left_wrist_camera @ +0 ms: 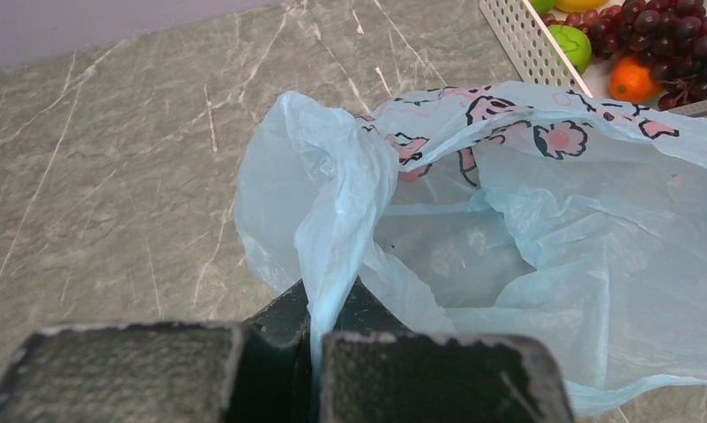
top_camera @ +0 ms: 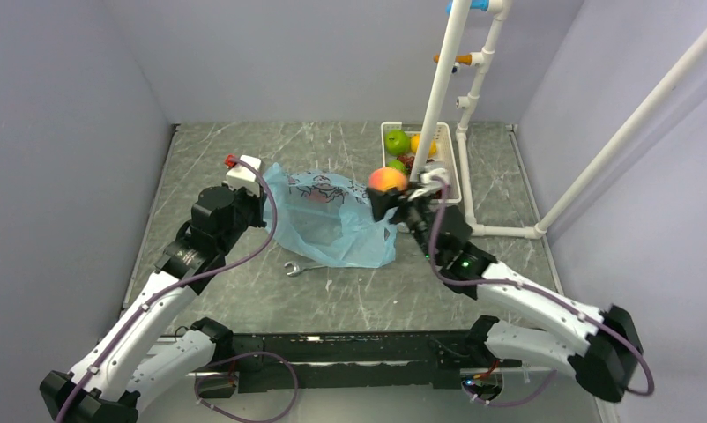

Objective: Take the fake fruits out of the plastic bag
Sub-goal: Place the fake fruit in the bin, then adjust the plastic bag at the center of the board.

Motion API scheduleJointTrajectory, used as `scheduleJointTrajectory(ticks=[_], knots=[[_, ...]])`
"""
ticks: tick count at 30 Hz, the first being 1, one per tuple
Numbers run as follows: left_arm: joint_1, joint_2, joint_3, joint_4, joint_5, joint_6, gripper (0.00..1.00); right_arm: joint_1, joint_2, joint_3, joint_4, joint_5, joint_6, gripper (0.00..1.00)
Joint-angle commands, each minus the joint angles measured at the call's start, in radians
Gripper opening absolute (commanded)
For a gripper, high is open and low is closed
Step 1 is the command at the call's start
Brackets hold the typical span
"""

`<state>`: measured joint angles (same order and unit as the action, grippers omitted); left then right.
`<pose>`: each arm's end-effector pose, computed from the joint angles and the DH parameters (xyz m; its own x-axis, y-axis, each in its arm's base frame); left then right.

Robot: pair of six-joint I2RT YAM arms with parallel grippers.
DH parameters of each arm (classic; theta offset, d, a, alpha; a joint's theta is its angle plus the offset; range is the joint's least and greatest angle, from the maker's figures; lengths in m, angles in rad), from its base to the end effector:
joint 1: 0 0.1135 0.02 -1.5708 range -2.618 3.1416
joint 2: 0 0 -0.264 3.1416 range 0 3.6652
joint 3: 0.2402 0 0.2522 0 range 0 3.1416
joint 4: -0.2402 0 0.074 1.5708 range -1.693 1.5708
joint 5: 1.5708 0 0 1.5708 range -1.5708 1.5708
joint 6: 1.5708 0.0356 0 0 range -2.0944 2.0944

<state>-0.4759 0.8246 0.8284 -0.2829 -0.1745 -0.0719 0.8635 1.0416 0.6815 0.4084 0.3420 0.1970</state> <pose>0.1720 -0.0817 0.3382 -0.2660 0.0575 -0.9623 0.2845 0.9584 -0.0213 0.1680 0.1781 0.3164 -0.0668 0.2057 -0.9763 -0.4949 0.8428 0.2114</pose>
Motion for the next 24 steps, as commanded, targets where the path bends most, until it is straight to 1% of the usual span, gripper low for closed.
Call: scheduleJointTrajectory(ticks=[1,6,8,10,13,17,20,22,24], knots=[[-0.004,-0.005,0.047,0.001,-0.022,-0.020,0.00,-0.121,-0.153,-0.066,-0.047,0.170,0.053,0.00],[-0.004,0.004,0.050,-0.001,-0.015,-0.027,0.00,-0.296,-0.260,-0.132,-0.125,0.241,0.162,0.00],[-0.005,0.003,0.051,-0.005,-0.018,-0.029,0.00,-0.366,-0.284,-0.152,-0.161,0.240,0.238,0.00],[-0.005,-0.002,0.048,-0.005,-0.027,-0.028,0.00,-0.439,-0.274,-0.148,-0.209,0.212,0.301,0.00],[-0.005,-0.011,0.045,-0.003,-0.049,-0.028,0.00,-0.509,-0.207,-0.115,-0.244,0.143,0.341,0.00],[-0.006,-0.045,0.026,0.016,-0.077,-0.028,0.00,-0.610,-0.073,-0.008,-0.309,0.045,0.395,0.00],[-0.006,-0.103,-0.014,0.066,-0.082,-0.020,0.00,-0.669,-0.002,0.032,-0.299,-0.066,0.417,0.00],[-0.006,-0.179,-0.062,0.133,-0.046,-0.003,0.00,-0.680,0.023,0.041,-0.269,-0.115,0.400,0.00],[-0.005,-0.254,-0.125,0.231,0.063,0.044,0.00,-0.683,0.048,0.060,-0.257,-0.160,0.378,0.00]])
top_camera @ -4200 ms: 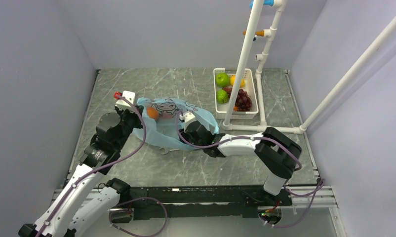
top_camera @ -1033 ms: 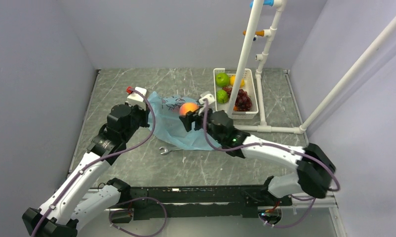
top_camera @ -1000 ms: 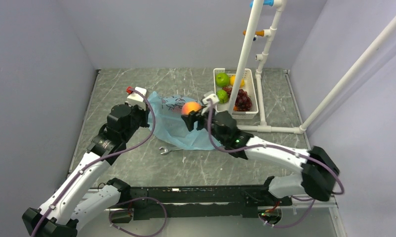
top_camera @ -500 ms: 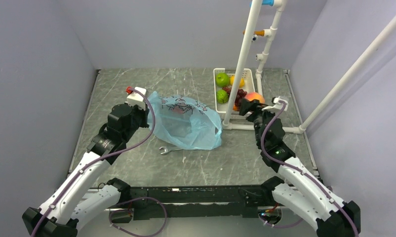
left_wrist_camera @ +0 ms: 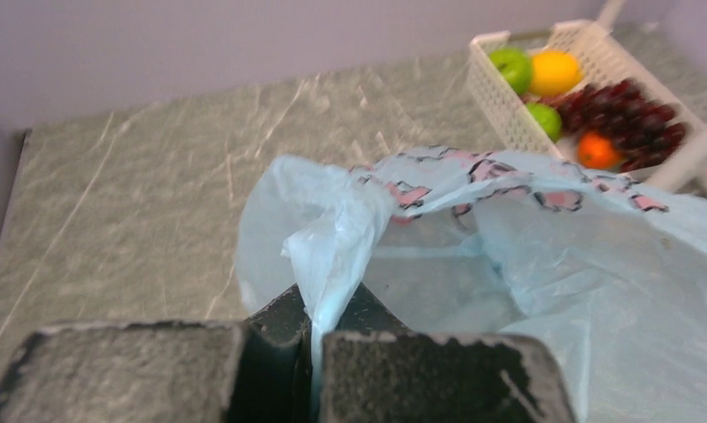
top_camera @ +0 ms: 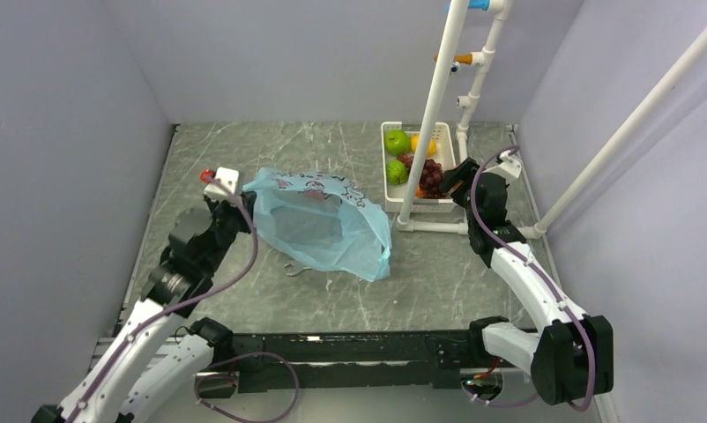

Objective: Take the fake fruits out of the plastic bag
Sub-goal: Adjust the plastic bag at the center of the board.

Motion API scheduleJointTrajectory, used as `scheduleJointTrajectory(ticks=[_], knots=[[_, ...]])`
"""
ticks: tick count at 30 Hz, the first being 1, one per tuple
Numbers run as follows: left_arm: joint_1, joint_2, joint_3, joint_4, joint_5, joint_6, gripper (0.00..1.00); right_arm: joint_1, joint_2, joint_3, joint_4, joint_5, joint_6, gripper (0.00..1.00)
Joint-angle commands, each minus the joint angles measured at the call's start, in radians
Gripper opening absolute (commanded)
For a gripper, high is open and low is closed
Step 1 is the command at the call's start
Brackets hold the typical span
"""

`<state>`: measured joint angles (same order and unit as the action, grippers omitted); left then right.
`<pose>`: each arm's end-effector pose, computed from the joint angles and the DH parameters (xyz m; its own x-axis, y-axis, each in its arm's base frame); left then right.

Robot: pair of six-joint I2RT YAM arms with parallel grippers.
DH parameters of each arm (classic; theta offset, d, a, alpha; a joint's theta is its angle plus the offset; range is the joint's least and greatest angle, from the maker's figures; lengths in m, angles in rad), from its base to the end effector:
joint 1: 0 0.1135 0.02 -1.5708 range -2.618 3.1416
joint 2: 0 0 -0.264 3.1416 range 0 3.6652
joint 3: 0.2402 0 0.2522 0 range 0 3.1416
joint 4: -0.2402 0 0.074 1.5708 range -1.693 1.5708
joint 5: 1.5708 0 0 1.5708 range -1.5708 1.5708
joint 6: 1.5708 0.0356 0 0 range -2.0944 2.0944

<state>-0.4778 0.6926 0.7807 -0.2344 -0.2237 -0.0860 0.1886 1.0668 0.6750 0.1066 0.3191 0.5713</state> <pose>0.1485 -0.0680 0.3475 -0.1507 -0.0162 -0.9884 0.2414 0.9690 -0.0527 0.2430 0.0350 0.2763 -0.1688 0.4905 -0.8549 0.2484 0.8606 0.4446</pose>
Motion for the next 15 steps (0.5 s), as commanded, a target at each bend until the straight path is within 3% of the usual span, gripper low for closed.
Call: scheduleJointTrajectory(ticks=[1,3,15], knots=[[-0.004,-0.153,-0.112,0.234,0.177,0.071,0.00,-0.008,0.039,0.081,0.043,-0.154,-0.005,0.00],[-0.004,-0.180,-0.147,0.288,0.212,0.073,0.00,-0.008,0.044,0.091,0.046,-0.173,-0.015,0.00],[-0.003,-0.163,-0.107,0.215,0.349,0.216,0.00,-0.016,0.103,0.152,0.086,-0.175,-0.075,0.00]])
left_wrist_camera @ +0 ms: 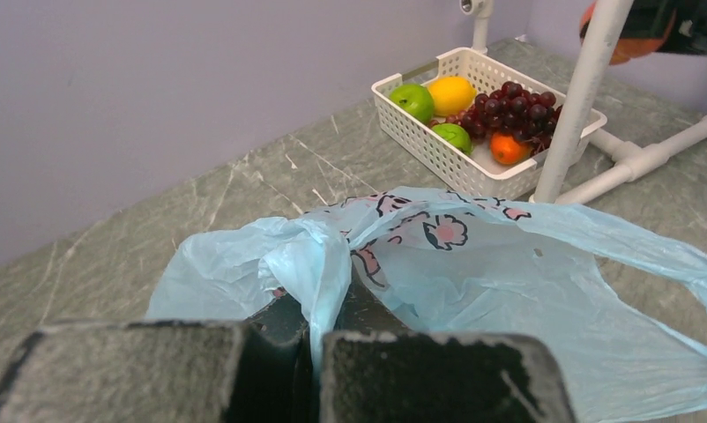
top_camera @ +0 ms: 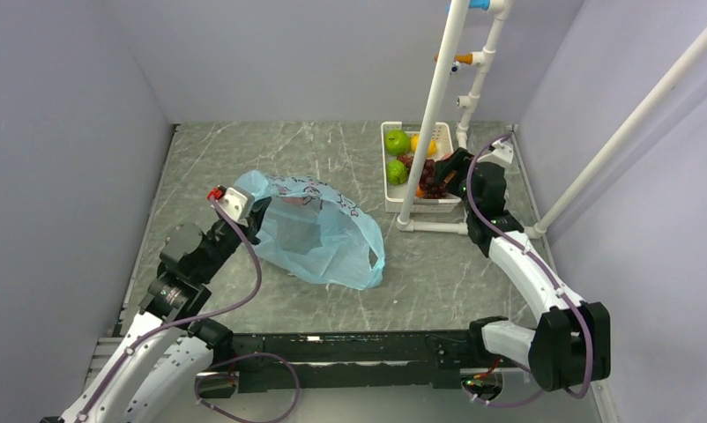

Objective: Take the fake fruits out of the plastic bag
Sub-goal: Adjust the plastic bag at the center of the board.

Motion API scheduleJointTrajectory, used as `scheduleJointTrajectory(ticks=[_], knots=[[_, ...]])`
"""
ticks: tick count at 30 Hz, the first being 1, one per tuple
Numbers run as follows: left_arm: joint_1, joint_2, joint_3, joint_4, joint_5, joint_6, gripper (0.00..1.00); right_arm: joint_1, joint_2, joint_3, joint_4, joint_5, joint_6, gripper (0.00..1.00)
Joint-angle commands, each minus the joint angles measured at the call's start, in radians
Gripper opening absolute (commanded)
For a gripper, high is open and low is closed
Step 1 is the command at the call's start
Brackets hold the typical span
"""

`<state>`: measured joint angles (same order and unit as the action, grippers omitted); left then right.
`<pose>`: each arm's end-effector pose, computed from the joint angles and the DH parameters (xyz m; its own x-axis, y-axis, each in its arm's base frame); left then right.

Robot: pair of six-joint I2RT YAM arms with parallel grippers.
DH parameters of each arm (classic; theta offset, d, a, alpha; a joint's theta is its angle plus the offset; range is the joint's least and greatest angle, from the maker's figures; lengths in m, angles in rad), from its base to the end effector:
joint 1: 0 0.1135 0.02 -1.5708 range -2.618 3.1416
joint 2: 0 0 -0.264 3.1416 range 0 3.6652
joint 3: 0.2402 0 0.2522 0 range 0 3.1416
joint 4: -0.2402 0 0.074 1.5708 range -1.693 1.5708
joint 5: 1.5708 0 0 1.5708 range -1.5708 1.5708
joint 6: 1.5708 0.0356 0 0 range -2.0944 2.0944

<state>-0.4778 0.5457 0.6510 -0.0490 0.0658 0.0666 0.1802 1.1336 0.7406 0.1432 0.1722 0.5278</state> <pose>0.1241 -0.0669 0.3421 0.0843 0.0311 -0.9960 0.5127 0.8557 0.0701 0.2600 0.0412 0.2873 -0.2168 0.4649 -0.8584 0.1111 0.8854 0.4514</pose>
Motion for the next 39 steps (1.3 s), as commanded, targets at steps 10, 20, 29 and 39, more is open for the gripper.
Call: scheduleJointTrajectory(ticks=[10,20,29,39], knots=[[0.060,-0.074,-0.046,0.133,-0.033,0.155,0.00,-0.022,0.086,0.082,0.085,-0.087,-0.068,0.00],[0.292,0.315,0.203,-0.151,-0.704,-0.264,0.00,-0.029,0.180,0.147,0.069,-0.202,-0.036,0.00],[0.486,0.226,0.159,0.009,-0.604,-0.269,0.00,-0.041,0.327,0.315,-0.011,-0.185,-0.049,0.00],[0.775,0.327,0.208,-0.029,-0.373,-0.460,0.00,-0.083,0.705,0.740,-0.275,-0.255,-0.095,0.13]])
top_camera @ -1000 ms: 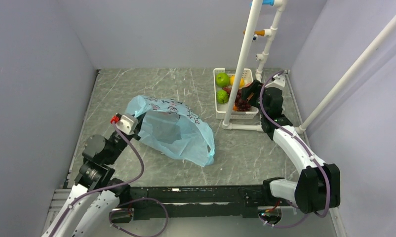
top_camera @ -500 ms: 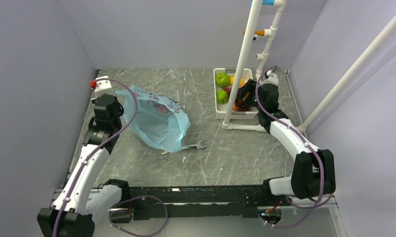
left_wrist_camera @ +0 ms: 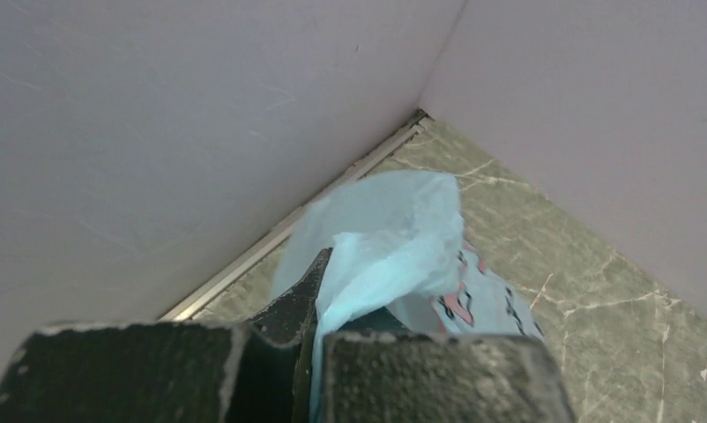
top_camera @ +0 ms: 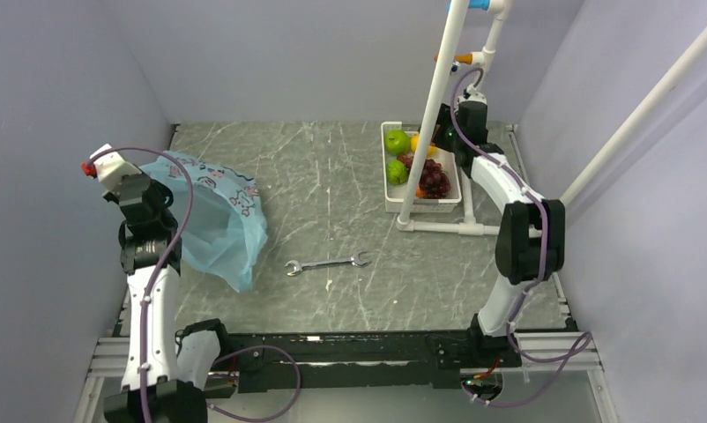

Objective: Take the fake fruits out of the plastic bag
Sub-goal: Adjust the plastic bag at the center of the board.

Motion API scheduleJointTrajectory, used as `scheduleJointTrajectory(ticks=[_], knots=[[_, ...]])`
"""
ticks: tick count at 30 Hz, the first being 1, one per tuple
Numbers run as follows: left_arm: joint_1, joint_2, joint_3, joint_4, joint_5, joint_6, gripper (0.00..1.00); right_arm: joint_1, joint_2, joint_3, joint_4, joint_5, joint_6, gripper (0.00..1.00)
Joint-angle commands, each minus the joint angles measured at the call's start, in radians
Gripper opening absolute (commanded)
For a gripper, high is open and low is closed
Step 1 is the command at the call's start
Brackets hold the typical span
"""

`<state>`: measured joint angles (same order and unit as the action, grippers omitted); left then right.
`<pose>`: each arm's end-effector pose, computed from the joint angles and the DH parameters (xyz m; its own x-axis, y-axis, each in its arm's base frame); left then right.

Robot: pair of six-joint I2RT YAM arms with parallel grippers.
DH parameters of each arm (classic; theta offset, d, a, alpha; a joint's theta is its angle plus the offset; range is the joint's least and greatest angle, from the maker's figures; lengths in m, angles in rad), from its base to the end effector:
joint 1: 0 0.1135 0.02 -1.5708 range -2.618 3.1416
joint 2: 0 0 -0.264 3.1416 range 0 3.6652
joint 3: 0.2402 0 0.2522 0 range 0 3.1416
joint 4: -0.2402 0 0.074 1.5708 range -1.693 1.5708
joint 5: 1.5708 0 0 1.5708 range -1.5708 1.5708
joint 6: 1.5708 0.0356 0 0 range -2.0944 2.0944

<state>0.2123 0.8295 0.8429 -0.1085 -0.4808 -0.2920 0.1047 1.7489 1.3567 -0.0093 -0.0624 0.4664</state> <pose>0.1832 0.0563 0.3615 0.0944 -0.2407 -0.9660 -0.6366 0.7314 -0.2445 0.4144 0.0458 0.2923 -0.4197 0.4072 -0.8112 0.0306 0.8996 0.4357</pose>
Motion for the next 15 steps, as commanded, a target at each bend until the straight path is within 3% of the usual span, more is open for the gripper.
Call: scheduleJointTrajectory(ticks=[1,3,5,10,15], knots=[[0.111,0.070,0.035,0.013,0.228,-0.111,0.00,-0.008,0.110,0.146,-0.126,-0.023,-0.038,0.16],[0.149,0.124,0.086,-0.027,0.316,-0.124,0.00,-0.009,0.135,0.174,-0.117,-0.034,-0.041,0.20],[0.169,0.164,0.085,0.008,0.422,-0.123,0.00,-0.011,0.157,0.190,-0.110,-0.051,-0.043,0.28],[0.220,0.260,0.105,0.059,0.697,-0.161,0.02,-0.016,0.222,0.292,-0.169,-0.094,-0.066,0.37],[0.220,0.302,0.121,0.088,0.851,-0.170,0.07,-0.017,0.204,0.212,-0.109,-0.077,-0.056,0.42]])
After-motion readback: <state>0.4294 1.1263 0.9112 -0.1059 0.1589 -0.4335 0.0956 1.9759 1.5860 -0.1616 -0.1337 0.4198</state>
